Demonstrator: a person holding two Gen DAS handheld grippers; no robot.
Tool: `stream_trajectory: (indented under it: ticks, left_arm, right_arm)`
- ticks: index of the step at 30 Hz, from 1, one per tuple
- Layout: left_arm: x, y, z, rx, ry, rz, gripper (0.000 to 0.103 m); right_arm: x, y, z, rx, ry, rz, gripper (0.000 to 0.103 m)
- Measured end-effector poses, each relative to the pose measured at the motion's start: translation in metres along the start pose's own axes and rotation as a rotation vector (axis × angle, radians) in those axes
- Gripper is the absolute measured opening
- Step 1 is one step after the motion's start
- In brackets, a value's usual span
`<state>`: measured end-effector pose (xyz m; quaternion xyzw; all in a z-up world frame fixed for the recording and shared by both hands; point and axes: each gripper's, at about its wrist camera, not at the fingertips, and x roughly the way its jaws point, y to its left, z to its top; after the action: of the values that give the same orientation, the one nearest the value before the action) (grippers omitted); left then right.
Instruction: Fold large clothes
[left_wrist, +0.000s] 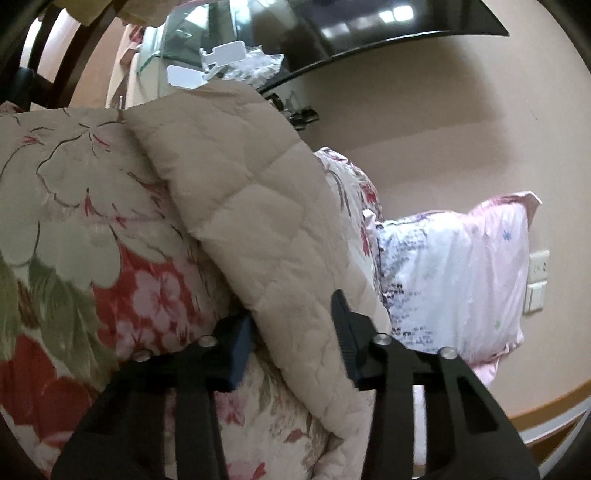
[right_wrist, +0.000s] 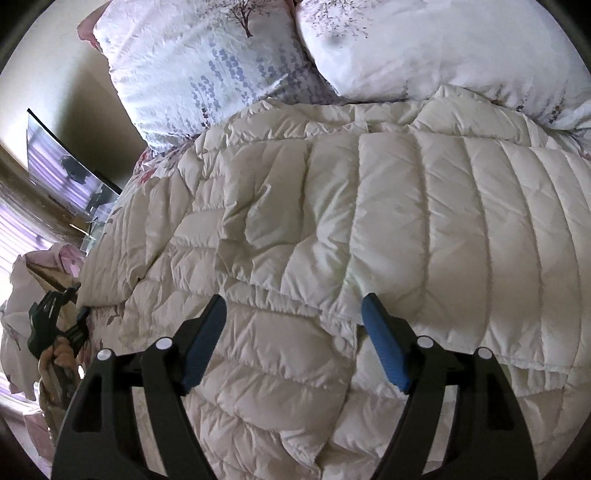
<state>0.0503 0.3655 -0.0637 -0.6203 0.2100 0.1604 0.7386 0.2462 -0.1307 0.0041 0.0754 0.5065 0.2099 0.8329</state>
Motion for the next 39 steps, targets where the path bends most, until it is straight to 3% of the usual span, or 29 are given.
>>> stream_trajectory:
  ticks: [2,6,14,18,23,30,36,39]
  left_arm:
    - [0.005,-0.001,0.001,0.0,0.022,0.001,0.015]
    - [0.005,-0.015,-0.003,0.018,0.046,-0.033,0.007]
    - [-0.005,-0.098,-0.033,0.173,0.085,-0.236,0.006]
    - [0.001,-0.146,-0.073,0.274,0.166,-0.352,0.006]
    - [0.02,-0.179,-0.125,0.359,0.292,-0.416,0.006]
    - [0.056,-0.197,-0.205,0.465,0.474,-0.399,0.006]
    - [0.088,-0.191,-0.274,0.604,0.614,-0.278,0.006]
    - [0.099,-0.183,-0.289,0.627,0.658,-0.224,0.007]
  right_arm:
    - [-0.003,-0.004,-0.002,0.0,-0.003,-0.001,0.076]
    - [-0.013,-0.013,-0.003,0.006,-0.021,-0.008,0.077]
    - [-0.035,-0.032,-0.008,0.019,-0.079,-0.023,0.08]
    - [-0.041,-0.044,-0.013,0.04,-0.094,-0.03,0.08]
    - [-0.05,-0.059,-0.019,0.068,-0.114,-0.041,0.08]
    - [-0.061,-0.072,-0.027,0.089,-0.139,-0.07,0.08]
    - [-0.065,-0.077,-0.03,0.09,-0.152,-0.097,0.08]
    - [-0.067,-0.071,-0.03,0.058,-0.164,-0.119,0.08]
